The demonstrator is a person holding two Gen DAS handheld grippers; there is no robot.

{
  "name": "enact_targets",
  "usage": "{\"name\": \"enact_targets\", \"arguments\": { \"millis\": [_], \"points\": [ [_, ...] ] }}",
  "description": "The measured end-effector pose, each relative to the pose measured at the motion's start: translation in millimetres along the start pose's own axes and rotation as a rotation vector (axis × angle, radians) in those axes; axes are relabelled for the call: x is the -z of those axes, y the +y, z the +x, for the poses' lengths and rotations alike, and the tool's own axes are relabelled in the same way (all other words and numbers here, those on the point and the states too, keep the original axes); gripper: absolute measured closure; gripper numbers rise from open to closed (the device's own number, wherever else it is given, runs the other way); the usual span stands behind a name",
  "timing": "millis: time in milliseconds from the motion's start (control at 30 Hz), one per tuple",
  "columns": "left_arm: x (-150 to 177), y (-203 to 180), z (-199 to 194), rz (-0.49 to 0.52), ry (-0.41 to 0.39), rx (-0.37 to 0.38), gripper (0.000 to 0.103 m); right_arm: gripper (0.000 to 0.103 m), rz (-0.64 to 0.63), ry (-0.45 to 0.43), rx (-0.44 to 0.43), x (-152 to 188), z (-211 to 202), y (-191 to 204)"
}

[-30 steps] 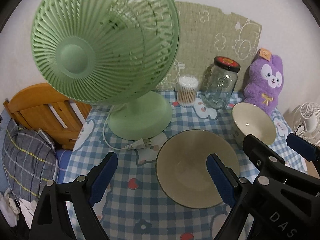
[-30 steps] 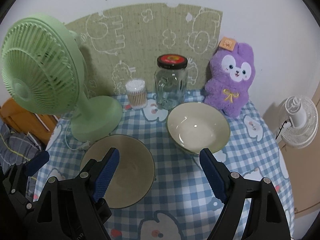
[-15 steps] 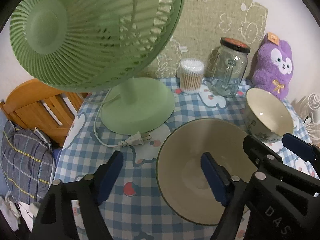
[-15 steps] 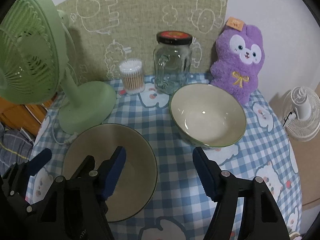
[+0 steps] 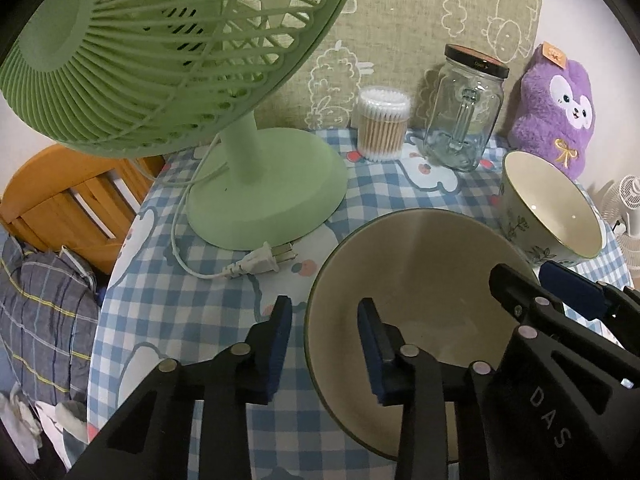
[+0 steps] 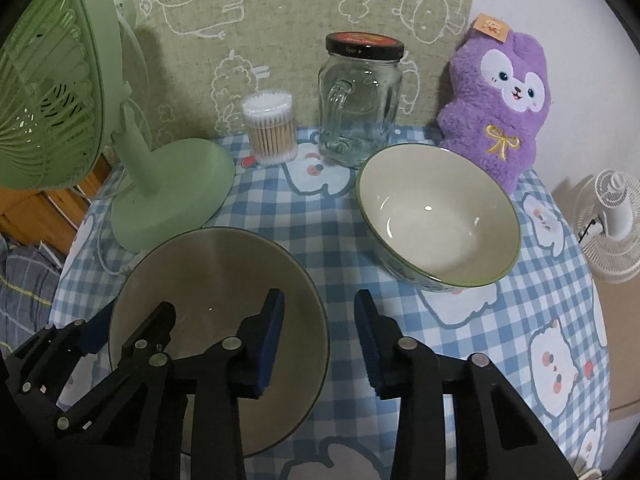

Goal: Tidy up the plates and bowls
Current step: 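Close both grippers on the bowl's rim, then lift the bowl and carry it back toward the placed bowl by the plates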

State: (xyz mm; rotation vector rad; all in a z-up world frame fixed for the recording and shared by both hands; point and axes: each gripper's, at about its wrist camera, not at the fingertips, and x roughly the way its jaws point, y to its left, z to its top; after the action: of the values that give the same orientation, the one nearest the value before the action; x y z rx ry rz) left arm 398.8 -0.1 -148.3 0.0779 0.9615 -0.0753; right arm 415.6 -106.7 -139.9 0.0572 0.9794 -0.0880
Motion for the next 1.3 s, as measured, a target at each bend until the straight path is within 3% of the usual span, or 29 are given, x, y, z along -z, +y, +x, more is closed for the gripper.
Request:
{"name": "enact_targets", "arguments": {
  "millis": [100,333,867,1300],
  "points": [
    [-1,0,3,0.0,0.009,0.002,0.079,0.071,-0.001,0.011,-0.005,0,4,1],
    [0,-2,7,0.011,0.019,0.002,0.084,0.08,-0.008,0.027,-0.011,0,11,4],
    [3,-1,4,0.012,0.031,0.018,0.085,0.081,-0.014,0.036,-0.007,3,5,6],
    [4,-5,-28,0.006,-0.008,0.016,0.085,0.081,-0.018,-0.006,-0.009,0,-29,2]
  ]
}}
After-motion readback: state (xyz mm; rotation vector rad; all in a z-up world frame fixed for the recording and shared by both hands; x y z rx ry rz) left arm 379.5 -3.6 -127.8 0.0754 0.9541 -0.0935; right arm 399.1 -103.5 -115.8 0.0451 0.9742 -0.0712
